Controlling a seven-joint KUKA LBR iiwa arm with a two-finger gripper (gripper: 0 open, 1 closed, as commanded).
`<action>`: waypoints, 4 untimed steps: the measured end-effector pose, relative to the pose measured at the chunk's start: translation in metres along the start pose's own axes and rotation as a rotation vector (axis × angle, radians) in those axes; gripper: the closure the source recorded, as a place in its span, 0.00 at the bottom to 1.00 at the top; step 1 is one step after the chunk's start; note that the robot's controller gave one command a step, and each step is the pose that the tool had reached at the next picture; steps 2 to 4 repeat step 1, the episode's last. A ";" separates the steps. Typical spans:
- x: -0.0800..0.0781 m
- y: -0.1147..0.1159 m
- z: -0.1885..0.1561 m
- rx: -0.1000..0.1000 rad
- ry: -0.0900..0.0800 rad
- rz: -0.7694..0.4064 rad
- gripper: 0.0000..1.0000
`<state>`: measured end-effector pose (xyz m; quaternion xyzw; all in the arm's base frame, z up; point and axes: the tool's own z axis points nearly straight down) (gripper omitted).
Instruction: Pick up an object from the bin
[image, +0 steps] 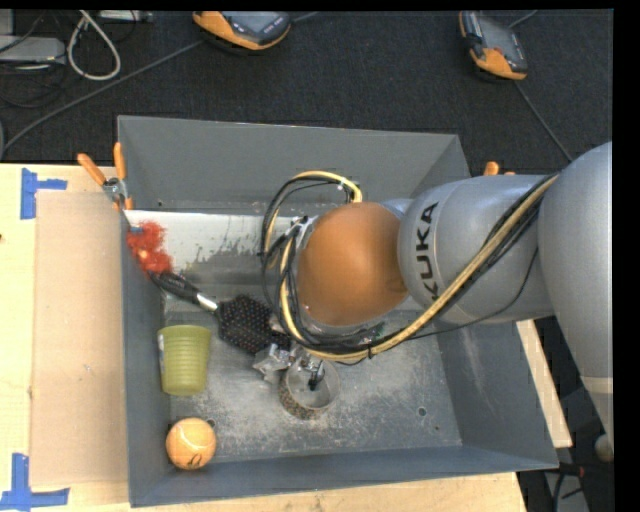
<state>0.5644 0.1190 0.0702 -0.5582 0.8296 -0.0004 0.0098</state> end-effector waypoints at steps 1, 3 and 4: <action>-0.004 -0.011 0.001 -0.007 0.004 0.039 1.00; -0.004 -0.011 0.001 -0.007 0.004 0.039 1.00; -0.004 -0.011 0.001 -0.007 0.004 0.039 1.00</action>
Offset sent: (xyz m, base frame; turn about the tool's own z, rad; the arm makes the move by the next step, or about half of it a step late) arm 0.0276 -0.0089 -0.0002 0.0751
